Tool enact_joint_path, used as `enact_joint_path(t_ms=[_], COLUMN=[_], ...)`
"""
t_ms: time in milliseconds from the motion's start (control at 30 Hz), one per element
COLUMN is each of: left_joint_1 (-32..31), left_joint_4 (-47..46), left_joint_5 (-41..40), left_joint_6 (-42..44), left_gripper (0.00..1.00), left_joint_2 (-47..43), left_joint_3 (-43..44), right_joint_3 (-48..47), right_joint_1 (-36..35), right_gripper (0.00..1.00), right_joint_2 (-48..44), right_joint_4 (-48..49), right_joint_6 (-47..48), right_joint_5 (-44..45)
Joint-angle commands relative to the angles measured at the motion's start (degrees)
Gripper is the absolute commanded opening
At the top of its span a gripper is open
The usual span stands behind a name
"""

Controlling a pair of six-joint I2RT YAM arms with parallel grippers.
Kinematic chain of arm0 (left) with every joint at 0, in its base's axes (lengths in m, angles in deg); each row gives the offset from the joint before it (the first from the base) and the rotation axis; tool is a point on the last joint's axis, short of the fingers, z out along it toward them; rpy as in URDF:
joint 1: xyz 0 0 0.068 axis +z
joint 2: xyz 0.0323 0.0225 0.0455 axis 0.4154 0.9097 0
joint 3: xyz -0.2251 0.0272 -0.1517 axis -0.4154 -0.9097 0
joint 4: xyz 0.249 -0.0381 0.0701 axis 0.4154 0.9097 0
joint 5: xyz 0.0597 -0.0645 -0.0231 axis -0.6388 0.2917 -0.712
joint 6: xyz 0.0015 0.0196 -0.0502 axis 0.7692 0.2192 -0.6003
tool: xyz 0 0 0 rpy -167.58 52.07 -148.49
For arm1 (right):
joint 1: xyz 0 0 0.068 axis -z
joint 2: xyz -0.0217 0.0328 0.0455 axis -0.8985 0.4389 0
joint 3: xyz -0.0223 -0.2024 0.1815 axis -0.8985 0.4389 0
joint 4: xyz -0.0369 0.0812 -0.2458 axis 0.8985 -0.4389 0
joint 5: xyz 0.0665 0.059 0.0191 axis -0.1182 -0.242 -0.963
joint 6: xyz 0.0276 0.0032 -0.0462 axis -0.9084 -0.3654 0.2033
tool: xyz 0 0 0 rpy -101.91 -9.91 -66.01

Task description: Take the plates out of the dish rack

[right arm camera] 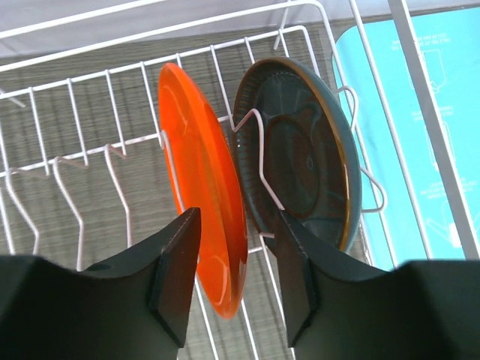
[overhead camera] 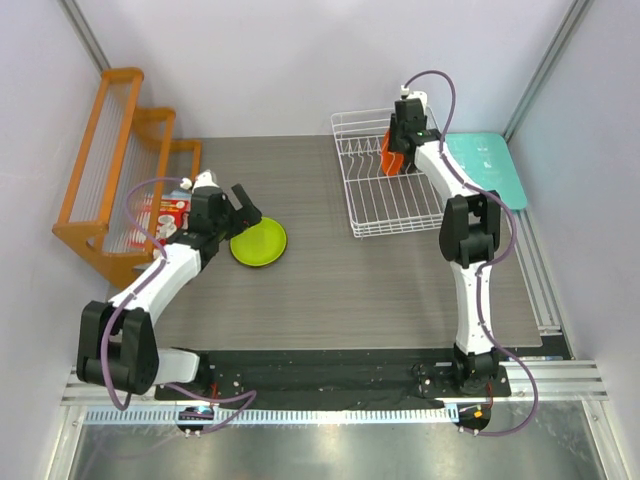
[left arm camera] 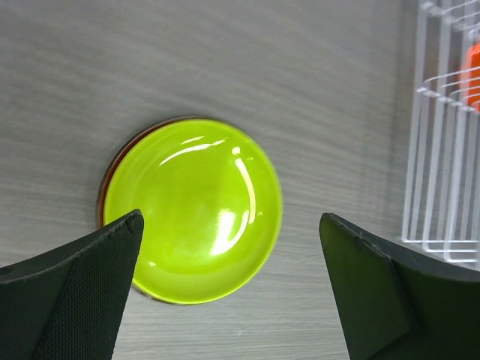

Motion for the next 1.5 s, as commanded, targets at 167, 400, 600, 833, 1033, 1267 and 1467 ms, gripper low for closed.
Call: enact_joint_path(t_ms=[167, 400, 600, 833, 1033, 1267, 1467], left_joint_1=[-1.81, -2.16, -2.51, -2.6, -3.83, -6.64, -7.78], left_joint_4=[0.78, 1.68, 2.38, -0.61, -5.44, -17.37, -34.59], left_joint_5=[-1.15, 2.36, 3.41, 8.77, 15.19, 22.57, 30.22], left_joint_6=[2.88, 4.21, 4.9, 3.68, 1.92, -4.04, -13.89], left_gripper=[0.99, 0.99, 1.0, 0.99, 1.0, 0.99, 1.0], left_joint_2=[-3.68, -1.65, -0.07, 0.02, 5.02, 13.55, 21.01], left_joint_3=[4.16, 7.34, 9.8, 11.12, 14.98, 20.26, 21.13], right_joint_3=[-6.04, -3.94, -0.78, 5.64, 15.22, 27.34, 38.59], right_joint_1=[-0.05, -1.55, -3.48, -4.1, -4.27, -4.19, -4.19], right_gripper=[0.21, 0.01, 0.01, 0.01, 0.01, 0.01, 0.01], right_joint_2=[1.62, -1.89, -8.04, -17.97, -28.86, -39.67, -45.66], right_joint_4=[0.98, 2.99, 5.02, 5.81, 5.73, 6.07, 12.3], right_joint_6=[4.34, 5.57, 7.06, 4.96, 2.59, -3.73, -12.26], right_joint_5=[2.72, 4.92, 9.14, 7.83, 5.54, -4.82, -17.92])
